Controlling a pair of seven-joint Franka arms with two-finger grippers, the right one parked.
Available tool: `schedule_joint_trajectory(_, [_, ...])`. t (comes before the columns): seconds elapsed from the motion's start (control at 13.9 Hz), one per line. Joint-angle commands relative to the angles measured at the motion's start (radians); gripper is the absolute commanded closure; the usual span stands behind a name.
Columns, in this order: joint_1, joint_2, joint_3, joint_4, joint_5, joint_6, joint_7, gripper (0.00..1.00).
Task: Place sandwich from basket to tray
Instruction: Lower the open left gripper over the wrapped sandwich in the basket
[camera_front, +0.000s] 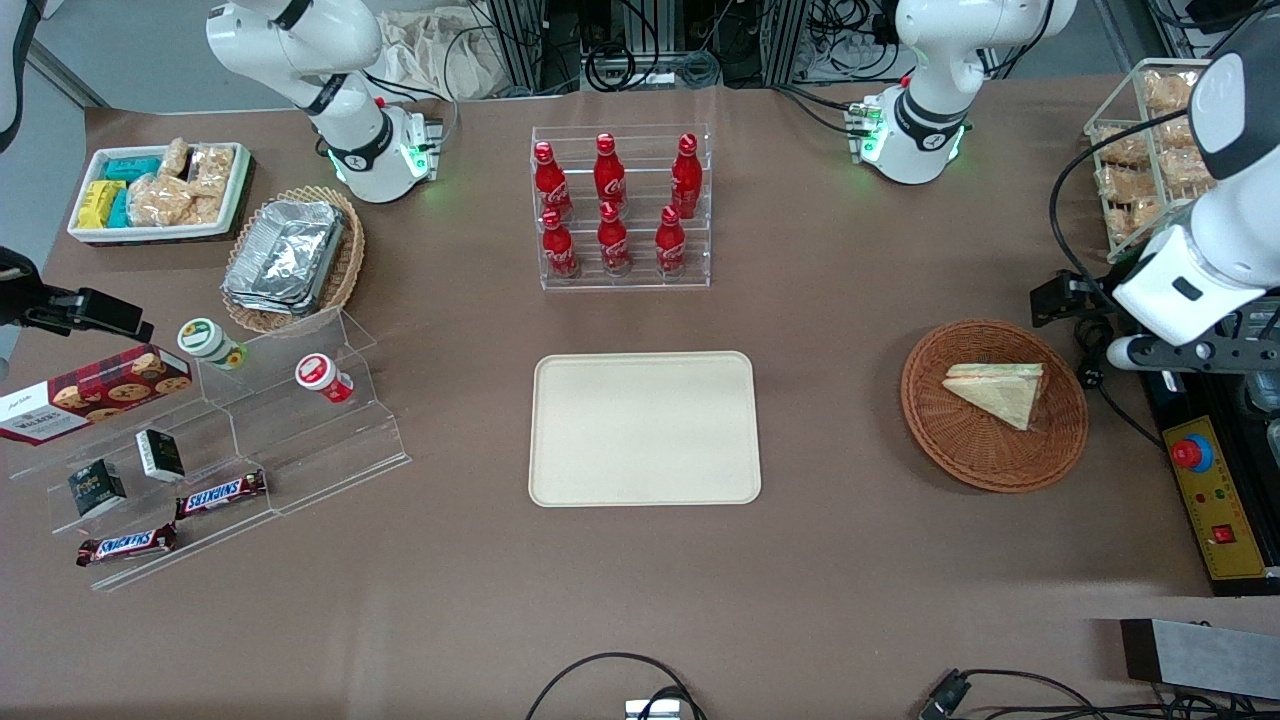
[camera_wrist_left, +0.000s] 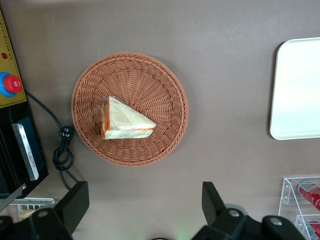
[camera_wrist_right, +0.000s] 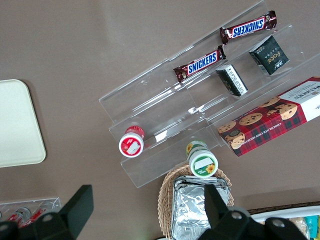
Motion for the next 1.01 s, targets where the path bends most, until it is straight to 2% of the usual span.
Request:
schedule_joint_trajectory(0.0, [0.001, 0.054, -0.002, 0.069, 0.0, -0.046, -0.013, 0.0])
schedule_joint_trajectory(0.29, [0.003, 0.09, -0.001, 0.092, 0.005, -0.055, -0.036, 0.0])
schedule_joint_trajectory(0.43, [0.003, 0.09, -0.001, 0.066, 0.032, -0.041, -0.21, 0.0])
schedule_joint_trajectory(0.65, [0.016, 0.039, 0.006, -0.112, 0.023, 0.135, -0.497, 0.0])
schedule_joint_trajectory(0.79, [0.03, 0.004, 0.012, -0.254, 0.025, 0.277, -0.559, 0.0])
schedule_joint_trajectory(0.94, [0.032, 0.002, 0.064, -0.339, 0.026, 0.362, -0.59, 0.0])
